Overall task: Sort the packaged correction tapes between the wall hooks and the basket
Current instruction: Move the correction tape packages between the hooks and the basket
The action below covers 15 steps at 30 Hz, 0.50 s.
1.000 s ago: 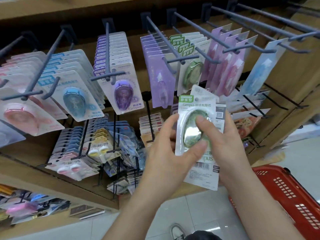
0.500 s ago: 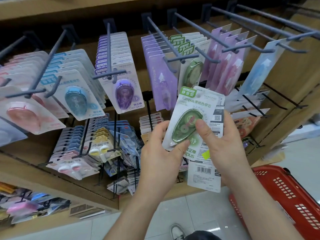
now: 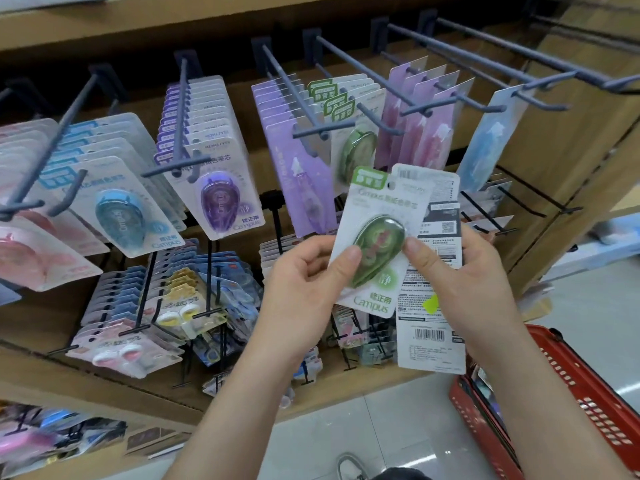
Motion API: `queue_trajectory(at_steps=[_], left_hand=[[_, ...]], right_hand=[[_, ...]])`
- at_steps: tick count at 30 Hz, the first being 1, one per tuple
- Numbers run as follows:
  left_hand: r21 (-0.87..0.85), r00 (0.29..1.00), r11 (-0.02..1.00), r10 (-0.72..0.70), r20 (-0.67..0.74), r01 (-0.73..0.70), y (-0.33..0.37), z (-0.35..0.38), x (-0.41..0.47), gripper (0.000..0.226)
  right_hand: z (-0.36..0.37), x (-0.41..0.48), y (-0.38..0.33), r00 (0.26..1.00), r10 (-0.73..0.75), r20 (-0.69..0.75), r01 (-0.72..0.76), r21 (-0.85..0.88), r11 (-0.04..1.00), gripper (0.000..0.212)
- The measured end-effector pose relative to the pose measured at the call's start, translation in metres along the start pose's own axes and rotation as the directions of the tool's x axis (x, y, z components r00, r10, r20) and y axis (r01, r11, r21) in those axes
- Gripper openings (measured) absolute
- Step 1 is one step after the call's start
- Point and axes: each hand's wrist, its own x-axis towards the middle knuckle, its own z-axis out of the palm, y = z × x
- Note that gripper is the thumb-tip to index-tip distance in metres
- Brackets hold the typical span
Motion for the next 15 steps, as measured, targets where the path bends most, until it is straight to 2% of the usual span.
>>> queue_trajectory(at_steps=[4,9,15], left_hand=[[0.003,0.989,0.993,0.117,-0.091,-0.117,0.007,0.021,0.008,0.028],[-0.013,0.977,0.988,0.149,-0.154,-0.153,0.004,0.035,0.011,0.021],[0.001,0.962,0.976,0.214,-0.169,-0.216,0.003,0.037,0.005,0.021]], right_hand=[[-0.006,0.003,-0.002,1.000,-0.005,-0.001,0.005,0.028,1.000,0.027],[-0.010,0.005,-0.002,1.000,-0.017,0.018,0.017,-0.003,1.000,0.015],[-0.011,0.002,-0.001,0.999,-0.034,0.025,0.033,0.019,0.999,0.015]])
